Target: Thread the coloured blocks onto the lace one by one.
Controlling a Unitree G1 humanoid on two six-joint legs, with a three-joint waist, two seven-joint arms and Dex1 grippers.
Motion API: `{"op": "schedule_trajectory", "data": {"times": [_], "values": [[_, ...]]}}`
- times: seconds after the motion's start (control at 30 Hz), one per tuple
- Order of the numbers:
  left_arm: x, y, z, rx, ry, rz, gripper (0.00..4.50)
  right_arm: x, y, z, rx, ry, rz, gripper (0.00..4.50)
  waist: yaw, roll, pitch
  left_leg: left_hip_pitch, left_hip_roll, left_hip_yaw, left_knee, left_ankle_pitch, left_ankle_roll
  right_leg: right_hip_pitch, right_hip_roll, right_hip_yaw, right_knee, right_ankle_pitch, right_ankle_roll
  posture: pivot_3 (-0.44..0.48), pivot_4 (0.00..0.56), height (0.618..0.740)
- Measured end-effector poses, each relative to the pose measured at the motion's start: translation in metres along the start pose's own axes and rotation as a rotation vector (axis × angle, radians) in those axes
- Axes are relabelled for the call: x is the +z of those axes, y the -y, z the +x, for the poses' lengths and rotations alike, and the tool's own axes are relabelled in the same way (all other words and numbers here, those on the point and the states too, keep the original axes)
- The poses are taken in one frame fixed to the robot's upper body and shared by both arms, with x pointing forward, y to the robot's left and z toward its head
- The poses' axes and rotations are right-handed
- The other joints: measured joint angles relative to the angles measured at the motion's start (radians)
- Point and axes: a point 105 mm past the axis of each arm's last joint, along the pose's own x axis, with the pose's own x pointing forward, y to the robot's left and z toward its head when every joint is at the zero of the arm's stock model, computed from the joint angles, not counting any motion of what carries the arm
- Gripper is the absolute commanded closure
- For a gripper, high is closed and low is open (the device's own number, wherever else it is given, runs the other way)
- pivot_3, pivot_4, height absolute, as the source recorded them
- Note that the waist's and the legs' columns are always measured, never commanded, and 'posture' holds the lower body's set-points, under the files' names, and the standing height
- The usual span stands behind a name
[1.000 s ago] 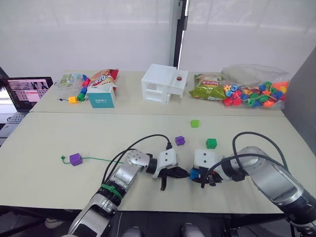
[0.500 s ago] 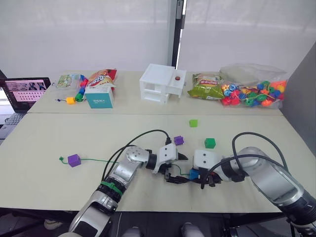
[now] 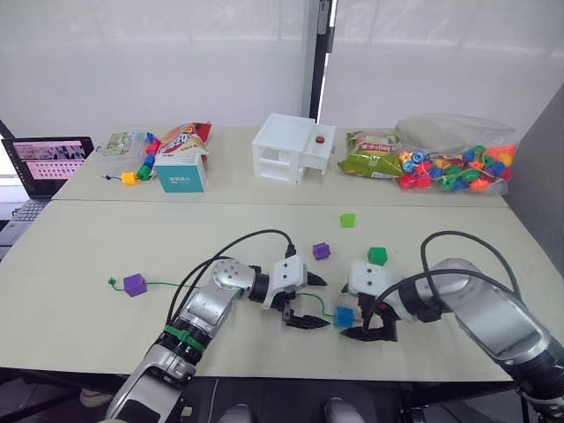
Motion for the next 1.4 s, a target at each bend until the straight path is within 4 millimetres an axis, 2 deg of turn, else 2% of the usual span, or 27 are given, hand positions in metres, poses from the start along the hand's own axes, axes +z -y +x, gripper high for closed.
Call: {"op": "schedule_trajectory", "data": {"times": [0.07,0.13,0.33,0.5,0.57,0.6,0.73,0.77,0.8,0.83,0.9,1.0,1.33,1.37,1.4], "values": [[0.004,0.003,0.008,-0.022,0.018,0.009,0.0,0.0,-0.001,-0.013,-0.017,0.006,0.008,0.06,0.003,0.0,0.0,0.0,0.0,0.0,0.0,0.0,0.0,0.0,0.0,0.0,0.0,0.0,0.0,0.0,0.15,0.74],[0.006,0.006,0.017,-0.041,0.035,0.021,0.0,-0.002,-0.011,-0.023,0.001,0.003,0.028,0.06,0.007,0.0,0.0,0.0,0.0,0.0,0.0,-0.001,0.001,0.0,0.0,0.0,0.0,0.0,0.0,0.0,0.15,0.74],[0.003,0.006,0.035,-0.056,0.021,0.028,0.0,-0.007,-0.036,-0.025,0.052,0.006,0.09,0.06,0.008,-0.001,0.0,0.0,0.0,0.001,0.001,-0.001,0.001,0.0,0.0,0.0,-0.001,0.0,0.0,0.0,0.15,0.74],[0.0,0.009,0.045,-0.073,0.016,0.028,0.0,-0.013,-0.034,-0.029,0.0,-0.005,0.128,0.06,0.01,-0.001,0.0,0.0,0.0,0.001,0.001,-0.001,0.001,0.001,0.0,0.0,-0.001,0.0,0.0,0.0,0.15,0.74],[0.0,0.009,0.046,-0.076,0.015,0.031,0.58,-0.015,-0.033,-0.028,-0.021,-0.011,0.137,0.0,0.01,-0.001,0.0,0.0,0.0,0.001,0.001,-0.001,0.001,0.001,0.0,0.0,-0.001,0.0,0.0,0.0,0.15,0.74],[0.0,0.009,0.047,-0.077,0.014,0.032,0.68,-0.016,-0.032,-0.027,-0.03,-0.013,0.136,0.0,0.011,-0.001,0.0,0.0,0.0,0.001,0.001,-0.001,0.001,0.001,0.0,0.0,-0.001,0.0,0.0,0.0,0.15,0.74],[-0.002,0.01,0.045,-0.088,0.007,0.03,2.05,-0.023,-0.025,-0.021,-0.1,-0.041,0.09,0.0,0.01,-0.001,0.0,0.0,0.0,0.001,0.001,-0.001,0.001,0.001,0.0,0.0,-0.001,0.0,0.0,0.0,0.15,0.74],[-0.002,0.01,0.044,-0.09,0.005,0.03,2.25,-0.025,-0.024,-0.019,-0.104,-0.044,0.083,0.0,0.01,-0.001,0.0,0.0,0.0,0.001,0.001,-0.001,0.001,0.001,0.0,0.0,-0.001,0.0,0.0,0.0,0.15,0.74],[-0.003,0.01,0.044,-0.092,0.002,0.03,2.72,-0.026,-0.022,-0.016,-0.112,-0.048,0.072,0.0,0.008,-0.001,0.0,0.0,0.0,0.001,0.001,-0.001,0.001,0.001,0.0,0.0,-0.001,0.0,0.0,0.0,0.15,0.74],[-0.003,0.01,0.043,-0.093,0.002,0.03,3.01,-0.026,-0.02,-0.014,-0.117,-0.048,0.068,0.0,0.008,-0.001,0.0,0.0,0.0,0.001,0.001,-0.001,0.001,0.0,0.0,0.0,-0.001,0.0,0.0,0.0,0.15,0.74],[-0.003,0.01,0.043,-0.094,0.001,0.031,3.09,-0.027,-0.016,-0.01,-0.128,-0.049,0.053,0.0,0.008,-0.001,0.0,0.0,0.0,0.001,0.001,-0.001,0.001,0.001,0.0,0.0,-0.001,0.0,0.0,0.0,0.15,0.74],[-0.003,0.01,0.043,-0.094,0.0,0.03,3.09,-0.03,-0.013,-0.003,-0.131,-0.056,0.05,0.8,0.008,-0.001,0.0,0.0,0.0,0.001,0.001,-0.001,0.001,0.001,0.0,0.0,-0.001,0.0,0.0,0.0,0.15,0.74],[-0.003,0.01,0.043,-0.09,-0.003,0.028,3.09,-0.028,-0.022,0.01,-0.08,-0.032,0.068,4.2,0.008,-0.001,0.0,0.0,0.0,0.001,0.001,-0.001,0.001,0.001,0.0,0.0,-0.001,0.0,0.0,0.0,0.15,0.74],[-0.003,0.009,0.043,-0.091,-0.003,0.027,3.09,-0.028,-0.022,0.01,-0.081,-0.029,0.069,4.49,0.008,-0.001,0.0,0.0,0.0,0.001,0.001,-0.001,0.001,0.001,0.0,0.0,-0.001,0.0,0.0,0.0,0.15,0.74],[-0.003,0.009,0.043,-0.09,-0.004,0.027,3.09,-0.027,-0.022,0.011,-0.083,-0.027,0.07,4.5,0.008,-0.001,0.0,0.0,0.0,0.001,0.001,0.0,0.001,0.001,0.0,0.0,-0.001,0.0,0.0,0.0,0.15,0.74]]}}
